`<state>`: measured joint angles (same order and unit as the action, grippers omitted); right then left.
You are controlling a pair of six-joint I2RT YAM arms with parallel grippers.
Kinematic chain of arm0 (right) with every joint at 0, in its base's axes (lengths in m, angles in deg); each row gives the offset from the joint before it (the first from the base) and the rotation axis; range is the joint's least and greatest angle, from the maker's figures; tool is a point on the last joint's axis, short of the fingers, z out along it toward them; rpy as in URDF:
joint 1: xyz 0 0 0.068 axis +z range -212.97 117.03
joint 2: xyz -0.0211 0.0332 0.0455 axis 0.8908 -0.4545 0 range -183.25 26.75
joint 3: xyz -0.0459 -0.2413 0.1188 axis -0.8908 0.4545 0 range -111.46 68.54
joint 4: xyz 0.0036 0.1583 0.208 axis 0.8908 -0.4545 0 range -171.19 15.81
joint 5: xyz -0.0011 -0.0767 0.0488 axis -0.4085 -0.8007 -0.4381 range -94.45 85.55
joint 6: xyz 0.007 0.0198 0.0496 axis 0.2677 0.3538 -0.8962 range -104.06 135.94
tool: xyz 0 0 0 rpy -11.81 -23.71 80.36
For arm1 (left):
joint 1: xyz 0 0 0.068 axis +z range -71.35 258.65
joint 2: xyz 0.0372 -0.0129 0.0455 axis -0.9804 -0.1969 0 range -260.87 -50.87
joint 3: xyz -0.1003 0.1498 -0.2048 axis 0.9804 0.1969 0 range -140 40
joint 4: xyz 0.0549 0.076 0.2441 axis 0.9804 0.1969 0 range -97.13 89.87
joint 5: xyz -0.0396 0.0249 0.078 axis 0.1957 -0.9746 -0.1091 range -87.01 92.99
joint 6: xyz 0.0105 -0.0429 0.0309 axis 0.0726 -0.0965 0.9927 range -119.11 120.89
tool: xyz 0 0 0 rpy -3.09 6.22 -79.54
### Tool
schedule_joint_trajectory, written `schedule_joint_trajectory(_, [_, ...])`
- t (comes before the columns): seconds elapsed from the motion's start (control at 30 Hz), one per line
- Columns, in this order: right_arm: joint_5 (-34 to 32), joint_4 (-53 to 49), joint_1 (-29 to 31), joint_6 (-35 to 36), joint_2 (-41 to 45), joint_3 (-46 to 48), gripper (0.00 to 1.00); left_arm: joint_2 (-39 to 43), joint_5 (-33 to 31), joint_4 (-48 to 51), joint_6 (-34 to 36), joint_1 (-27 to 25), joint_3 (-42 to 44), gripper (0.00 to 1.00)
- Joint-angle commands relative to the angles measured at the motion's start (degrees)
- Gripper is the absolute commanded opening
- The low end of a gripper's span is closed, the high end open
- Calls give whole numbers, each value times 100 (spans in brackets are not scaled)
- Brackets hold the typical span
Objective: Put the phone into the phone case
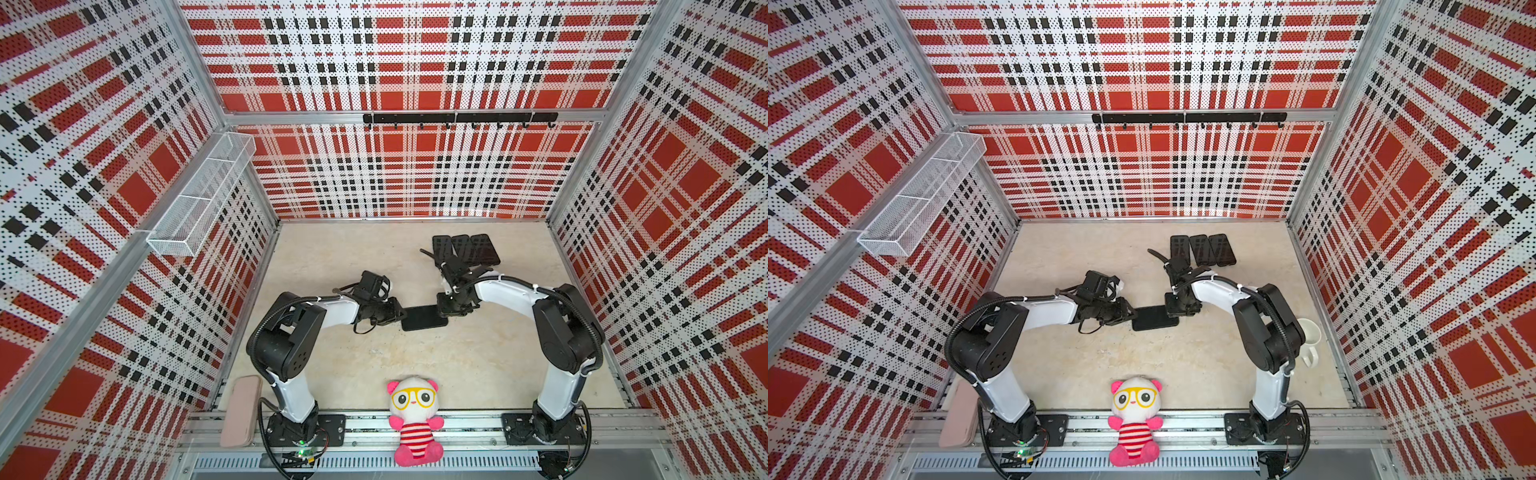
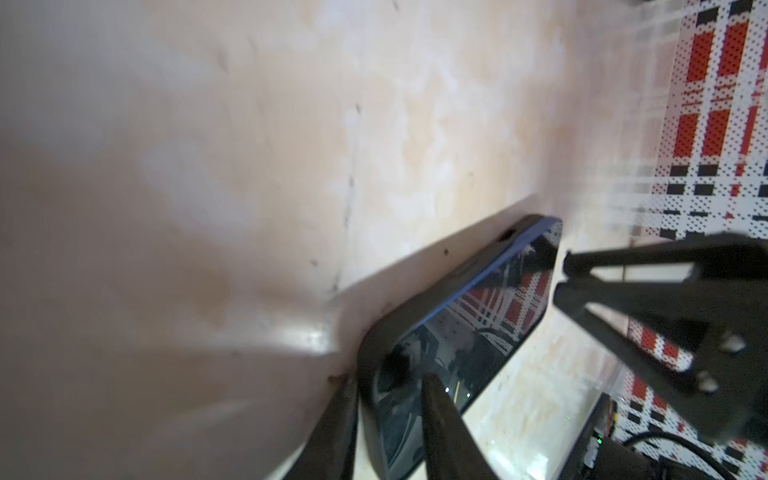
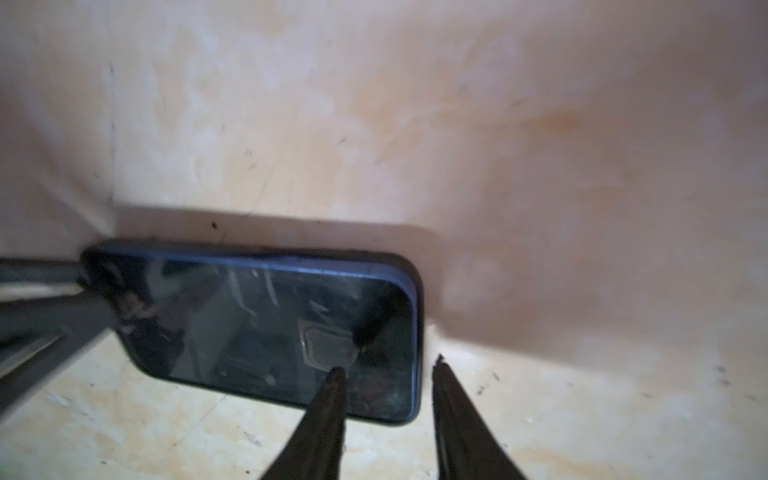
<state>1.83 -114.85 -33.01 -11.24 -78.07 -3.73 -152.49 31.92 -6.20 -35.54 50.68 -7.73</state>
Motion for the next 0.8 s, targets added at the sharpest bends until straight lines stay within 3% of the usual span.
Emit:
schedule_joint_trajectory(0.0, [-59, -637, -331, 652, 491, -436, 46, 164, 109, -365, -490, -187, 149, 31])
schedule_joint_trajectory(0.13, [-48, -1185, -582, 1056, 647, -776, 48, 293, -115, -480, -652, -352, 125, 34])
schedule_joint_trajectory(0.3, [142, -1367, -710, 1289, 891, -692, 42, 554, -527, -238, -544, -321, 6, 36])
schedule_joint_trajectory(0.53, [601, -769, -708, 1327, 673, -270, 33, 586, -732, -334, -559, -306, 59, 40])
schedule_joint_trajectory(0.77, [655, -538, -709, 1606, 134, -369, 32, 352, -721, -496, -663, -449, 163, 39])
